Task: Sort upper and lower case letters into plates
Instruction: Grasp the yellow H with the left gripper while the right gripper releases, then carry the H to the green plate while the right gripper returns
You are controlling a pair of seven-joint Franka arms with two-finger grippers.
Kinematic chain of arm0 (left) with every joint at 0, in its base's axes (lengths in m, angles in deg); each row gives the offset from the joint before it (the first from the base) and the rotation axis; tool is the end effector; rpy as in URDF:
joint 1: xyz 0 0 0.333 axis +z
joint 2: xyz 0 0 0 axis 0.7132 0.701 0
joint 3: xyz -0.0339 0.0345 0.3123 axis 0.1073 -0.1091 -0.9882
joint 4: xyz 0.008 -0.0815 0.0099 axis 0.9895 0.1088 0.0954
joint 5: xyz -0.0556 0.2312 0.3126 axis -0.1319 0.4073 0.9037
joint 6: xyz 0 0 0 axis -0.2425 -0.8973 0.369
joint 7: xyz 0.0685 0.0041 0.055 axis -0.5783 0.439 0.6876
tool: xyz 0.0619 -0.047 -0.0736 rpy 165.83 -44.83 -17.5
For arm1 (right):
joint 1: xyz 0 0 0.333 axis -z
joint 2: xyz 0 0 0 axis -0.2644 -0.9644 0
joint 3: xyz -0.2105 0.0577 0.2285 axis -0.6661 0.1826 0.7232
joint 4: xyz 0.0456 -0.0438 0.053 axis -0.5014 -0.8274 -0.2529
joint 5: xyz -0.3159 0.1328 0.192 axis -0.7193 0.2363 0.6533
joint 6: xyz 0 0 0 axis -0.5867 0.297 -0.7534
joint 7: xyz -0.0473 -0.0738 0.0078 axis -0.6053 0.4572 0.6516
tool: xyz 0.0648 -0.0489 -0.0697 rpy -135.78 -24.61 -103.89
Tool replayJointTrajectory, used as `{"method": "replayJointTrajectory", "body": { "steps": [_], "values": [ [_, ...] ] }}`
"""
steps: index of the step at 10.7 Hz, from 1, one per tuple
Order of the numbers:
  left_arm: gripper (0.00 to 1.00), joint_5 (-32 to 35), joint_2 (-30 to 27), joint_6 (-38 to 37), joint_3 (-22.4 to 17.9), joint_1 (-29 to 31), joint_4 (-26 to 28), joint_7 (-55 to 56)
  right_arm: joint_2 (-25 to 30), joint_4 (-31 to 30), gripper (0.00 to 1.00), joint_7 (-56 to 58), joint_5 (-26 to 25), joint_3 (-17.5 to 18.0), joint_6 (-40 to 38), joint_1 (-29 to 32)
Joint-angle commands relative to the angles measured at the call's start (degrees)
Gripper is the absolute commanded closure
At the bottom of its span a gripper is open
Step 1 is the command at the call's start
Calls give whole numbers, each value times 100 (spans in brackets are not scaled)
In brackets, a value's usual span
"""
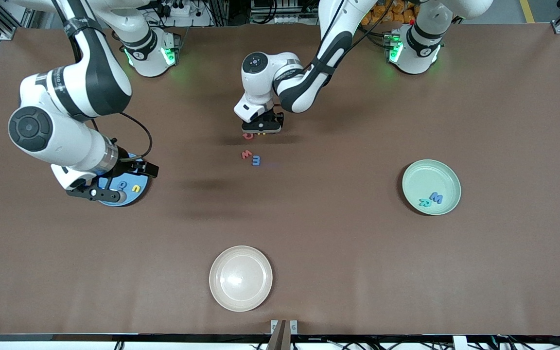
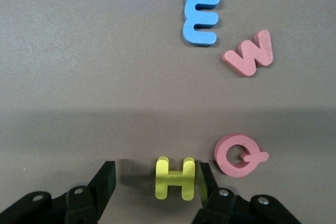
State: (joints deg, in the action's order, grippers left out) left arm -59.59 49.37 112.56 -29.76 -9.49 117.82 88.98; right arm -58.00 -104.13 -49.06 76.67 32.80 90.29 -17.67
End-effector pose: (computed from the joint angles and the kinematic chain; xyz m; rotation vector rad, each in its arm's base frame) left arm 0.3017 -0.5945 0.1746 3.1304 0.0201 0.0783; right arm 0.6006 0.1381 0.4323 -3.1107 0.2477 0.2275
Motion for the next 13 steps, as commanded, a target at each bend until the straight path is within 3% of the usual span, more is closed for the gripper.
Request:
{"method": "replayJointTrajectory", "body": {
  "steps": [1, 6, 8, 10, 13],
  "values": [
    [28, 196, -14, 78, 60, 40, 44, 138, 52, -56, 0, 75, 56, 37, -16, 67],
    [35, 196, 56, 122, 60, 40, 44, 129, -19, -47, 0, 66, 74, 37, 37, 14],
    [58, 196, 56, 122, 51, 40, 44, 94, -45, -56, 0, 66, 65, 37, 37, -12],
    [100, 196, 30, 122, 51, 75, 44, 59, -54, -56, 0, 58, 74, 37, 54, -30],
    [100, 196, -240, 69, 51, 311, 96, 51, -124, -56, 0, -21, 74, 46, 168, -126]
  ]
}}
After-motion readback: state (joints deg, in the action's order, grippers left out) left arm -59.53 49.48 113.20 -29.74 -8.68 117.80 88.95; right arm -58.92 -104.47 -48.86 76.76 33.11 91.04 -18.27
